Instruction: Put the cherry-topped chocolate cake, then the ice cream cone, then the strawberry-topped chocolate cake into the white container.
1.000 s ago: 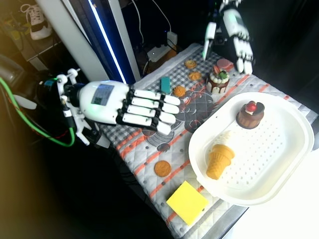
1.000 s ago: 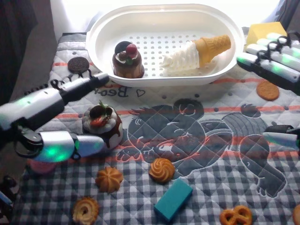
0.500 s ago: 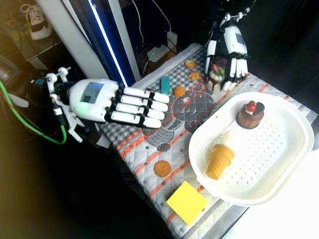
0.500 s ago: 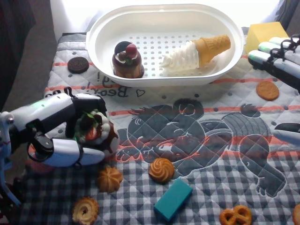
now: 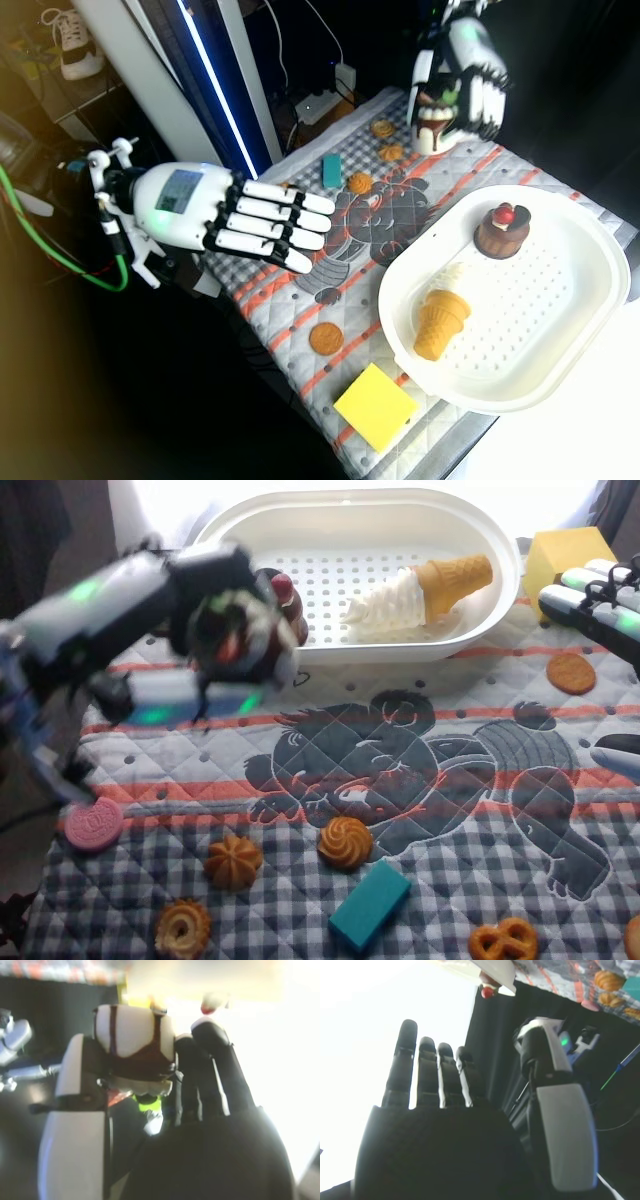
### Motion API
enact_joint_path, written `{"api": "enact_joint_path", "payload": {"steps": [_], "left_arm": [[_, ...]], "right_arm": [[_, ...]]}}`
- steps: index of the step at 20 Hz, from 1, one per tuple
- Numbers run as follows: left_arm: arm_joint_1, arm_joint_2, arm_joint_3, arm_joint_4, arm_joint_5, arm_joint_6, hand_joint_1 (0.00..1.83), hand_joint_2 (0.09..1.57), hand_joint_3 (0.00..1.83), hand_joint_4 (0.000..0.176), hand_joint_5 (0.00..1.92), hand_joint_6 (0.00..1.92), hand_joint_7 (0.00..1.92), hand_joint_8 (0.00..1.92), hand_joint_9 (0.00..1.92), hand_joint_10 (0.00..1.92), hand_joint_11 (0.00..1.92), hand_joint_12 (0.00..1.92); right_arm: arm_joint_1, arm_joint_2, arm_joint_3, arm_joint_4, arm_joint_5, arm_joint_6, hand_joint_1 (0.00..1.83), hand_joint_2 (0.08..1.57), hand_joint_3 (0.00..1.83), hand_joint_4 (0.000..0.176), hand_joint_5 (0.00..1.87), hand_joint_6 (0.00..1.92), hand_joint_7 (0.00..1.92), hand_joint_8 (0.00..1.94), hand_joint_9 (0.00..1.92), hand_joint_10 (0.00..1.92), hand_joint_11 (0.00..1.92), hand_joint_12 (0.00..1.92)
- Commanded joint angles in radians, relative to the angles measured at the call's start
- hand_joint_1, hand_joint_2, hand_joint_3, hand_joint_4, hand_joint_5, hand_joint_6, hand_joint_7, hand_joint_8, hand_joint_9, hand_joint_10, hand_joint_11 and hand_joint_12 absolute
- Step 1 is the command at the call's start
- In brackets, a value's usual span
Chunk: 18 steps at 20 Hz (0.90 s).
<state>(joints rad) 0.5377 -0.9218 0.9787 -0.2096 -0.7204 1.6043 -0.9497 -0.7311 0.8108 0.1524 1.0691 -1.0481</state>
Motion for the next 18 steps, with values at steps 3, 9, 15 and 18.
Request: {"api": "enact_joint_path", "payload": {"steps": [3,9,15,18], "left_arm": [[-0.118,-0.074,0.075,0.005,0.017,0.027,1.12,1.34,0.01,0.000,0.53,1.46,0.63,1.76,0.43,1.92,0.51,1.92],[-0.212,-0.214,0.212,-0.135,0.158,0.184,1.13,1.36,0.00,0.000,0.54,1.45,0.60,1.86,0.68,1.92,0.89,1.92],[-0.248,-0.315,0.353,-0.223,0.265,0.190,1.22,1.32,0.00,0.000,0.34,1.39,0.59,1.63,0.32,1.74,0.38,1.92],[-0.256,-0.352,0.391,-0.332,0.296,0.322,1.17,1.18,0.00,0.000,0.13,1.03,0.17,1.01,0.10,1.32,0.02,1.89]], "right_arm": [[0.001,0.003,0.002,0.002,0.125,0.001,0.67,1.26,0.00,0.000,0.00,0.00,0.00,0.00,0.00,0.00,0.00,0.27],[0.001,-0.004,0.008,0.002,0.125,0.001,0.65,1.26,0.00,0.000,0.00,0.00,0.00,0.00,0.03,0.03,0.00,0.77],[-0.001,-0.010,0.009,0.002,0.125,0.001,0.61,1.26,0.00,0.000,0.00,0.00,0.00,0.00,0.01,0.06,0.00,0.69],[-0.002,-0.012,0.009,0.002,0.125,0.001,0.64,1.26,0.00,0.000,0.00,0.00,0.00,0.00,0.00,0.08,0.00,0.69]]}}
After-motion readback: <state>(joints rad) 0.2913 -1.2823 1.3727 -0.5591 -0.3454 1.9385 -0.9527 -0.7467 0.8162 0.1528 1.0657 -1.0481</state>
